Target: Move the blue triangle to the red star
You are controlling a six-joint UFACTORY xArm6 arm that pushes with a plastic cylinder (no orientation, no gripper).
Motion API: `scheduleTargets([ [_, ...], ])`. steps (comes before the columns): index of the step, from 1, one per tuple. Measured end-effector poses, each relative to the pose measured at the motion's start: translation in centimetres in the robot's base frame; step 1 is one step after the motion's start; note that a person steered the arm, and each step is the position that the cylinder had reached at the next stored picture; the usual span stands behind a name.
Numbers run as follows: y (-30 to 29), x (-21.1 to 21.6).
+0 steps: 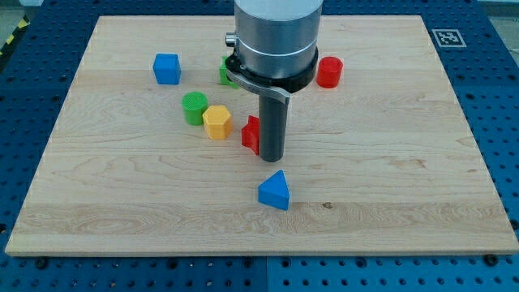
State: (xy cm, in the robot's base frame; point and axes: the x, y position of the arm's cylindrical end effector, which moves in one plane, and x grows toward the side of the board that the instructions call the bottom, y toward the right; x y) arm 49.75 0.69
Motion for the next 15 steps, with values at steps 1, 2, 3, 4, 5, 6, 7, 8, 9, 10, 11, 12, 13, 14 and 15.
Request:
scheduleTargets([
  [1, -3.5, 0.0],
  [2, -7.7, 1.0],
  [3, -8.5, 6.5],
  [4, -6.4, 10.8],
  [5, -2.0, 10.7],
  [6, 2.0, 10.0],
  [7, 4.1, 9.3],
  [8, 3.2, 9.3],
  [9, 1.5, 9.2],
  [10, -0.1, 9.1],
  [11, -0.3, 7.9],
  [12, -0.3, 6.0],
  [13, -0.3, 5.1],
  [14, -2.6, 5.0],
  [15, -3.7, 3.9],
])
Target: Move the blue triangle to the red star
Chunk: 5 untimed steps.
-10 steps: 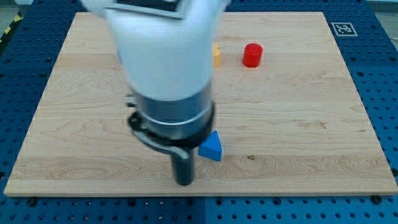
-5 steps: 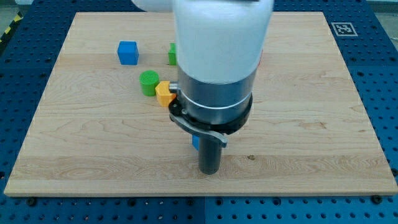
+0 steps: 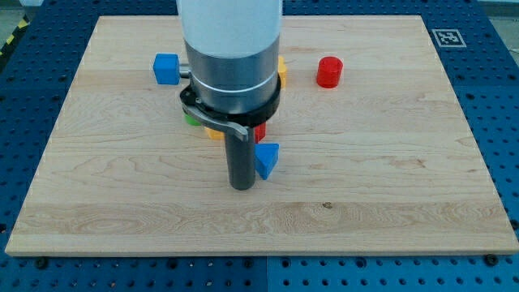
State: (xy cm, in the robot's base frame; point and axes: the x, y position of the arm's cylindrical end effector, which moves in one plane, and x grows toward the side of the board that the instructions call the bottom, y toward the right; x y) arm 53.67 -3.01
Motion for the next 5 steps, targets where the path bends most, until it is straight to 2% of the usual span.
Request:
scheduleTargets([
  [3, 5.6, -0.3],
  [5, 3.4, -2.5],
])
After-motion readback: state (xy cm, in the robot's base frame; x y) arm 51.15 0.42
